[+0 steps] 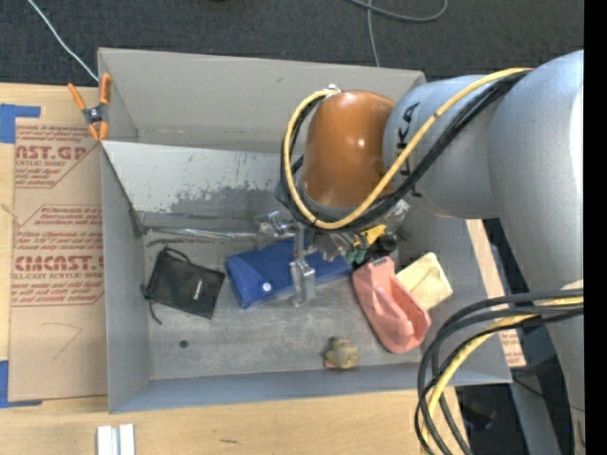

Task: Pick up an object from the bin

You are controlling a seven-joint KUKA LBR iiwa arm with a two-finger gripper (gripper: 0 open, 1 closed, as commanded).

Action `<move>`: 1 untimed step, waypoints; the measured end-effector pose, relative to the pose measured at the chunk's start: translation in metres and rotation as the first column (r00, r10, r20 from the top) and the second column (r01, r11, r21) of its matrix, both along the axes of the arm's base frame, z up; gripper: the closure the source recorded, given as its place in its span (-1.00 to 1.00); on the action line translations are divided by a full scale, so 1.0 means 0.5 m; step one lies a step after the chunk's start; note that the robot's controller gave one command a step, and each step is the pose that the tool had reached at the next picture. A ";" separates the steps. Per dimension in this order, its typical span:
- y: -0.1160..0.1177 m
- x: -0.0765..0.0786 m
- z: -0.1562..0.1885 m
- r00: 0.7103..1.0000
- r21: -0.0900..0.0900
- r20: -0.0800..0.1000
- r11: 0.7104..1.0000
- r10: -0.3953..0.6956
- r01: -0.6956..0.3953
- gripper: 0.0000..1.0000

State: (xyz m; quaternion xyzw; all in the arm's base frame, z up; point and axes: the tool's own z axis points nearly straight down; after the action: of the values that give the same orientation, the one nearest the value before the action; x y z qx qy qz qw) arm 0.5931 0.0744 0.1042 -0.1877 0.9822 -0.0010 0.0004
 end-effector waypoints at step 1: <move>0.282 -0.086 -0.065 0.939 0.012 0.005 0.939 -0.345 0.345 -1.00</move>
Offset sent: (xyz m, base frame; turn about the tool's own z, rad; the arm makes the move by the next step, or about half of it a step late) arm 0.0001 0.0136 -0.0342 -0.2227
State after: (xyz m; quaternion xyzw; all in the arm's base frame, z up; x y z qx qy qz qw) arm 0.5501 0.2154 0.0719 -0.0127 0.9999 0.0038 0.0047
